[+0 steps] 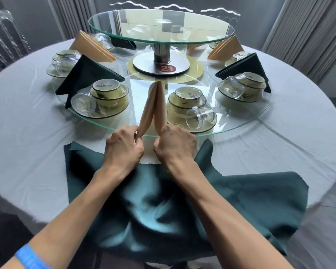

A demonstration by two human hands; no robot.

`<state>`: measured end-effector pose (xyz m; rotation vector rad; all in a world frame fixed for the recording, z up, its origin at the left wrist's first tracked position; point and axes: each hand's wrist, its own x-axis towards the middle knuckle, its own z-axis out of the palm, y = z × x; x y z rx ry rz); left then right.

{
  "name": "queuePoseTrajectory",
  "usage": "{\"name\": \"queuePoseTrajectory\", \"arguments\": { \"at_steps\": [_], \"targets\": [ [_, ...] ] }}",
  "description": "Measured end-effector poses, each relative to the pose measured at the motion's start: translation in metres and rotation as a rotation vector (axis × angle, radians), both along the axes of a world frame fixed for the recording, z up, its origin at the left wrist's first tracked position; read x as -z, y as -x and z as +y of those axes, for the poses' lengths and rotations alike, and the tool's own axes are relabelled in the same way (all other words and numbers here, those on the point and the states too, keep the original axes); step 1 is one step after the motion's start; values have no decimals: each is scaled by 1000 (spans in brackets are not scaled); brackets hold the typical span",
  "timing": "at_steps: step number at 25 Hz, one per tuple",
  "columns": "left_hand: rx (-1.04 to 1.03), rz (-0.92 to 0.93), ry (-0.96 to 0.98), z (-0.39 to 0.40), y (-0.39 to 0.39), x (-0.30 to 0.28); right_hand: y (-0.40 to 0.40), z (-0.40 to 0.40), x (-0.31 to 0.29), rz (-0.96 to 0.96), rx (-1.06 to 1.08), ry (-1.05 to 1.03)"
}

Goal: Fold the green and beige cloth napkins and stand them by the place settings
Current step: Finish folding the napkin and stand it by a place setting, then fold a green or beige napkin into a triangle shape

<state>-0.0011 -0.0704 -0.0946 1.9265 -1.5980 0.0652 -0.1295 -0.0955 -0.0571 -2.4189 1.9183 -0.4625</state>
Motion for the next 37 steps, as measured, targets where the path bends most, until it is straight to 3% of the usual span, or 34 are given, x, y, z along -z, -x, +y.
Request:
{"name": "queuePoseTrajectory", "arguments": {
  "at_steps": [8,14,19,28,32,37],
  "targets": [
    [-18,19,15,-32,-29,-6,7,-2,11,-53,-25,74],
    [16,-64,142,4,-17,-1,114,-27,12,-324,188,226],
    [244,-98,167,13,27,-17,187,-84,38,11,160,-201],
    [476,-90,37,8,79,-35,172,-59,30,246,90,-140],
    [561,-114,-11,3,88,-35,148,-40,26,246,34,-121],
    [558,-97,-293,-7,85,-25,125,-21,22,171,-88,-87]
  ]
}}
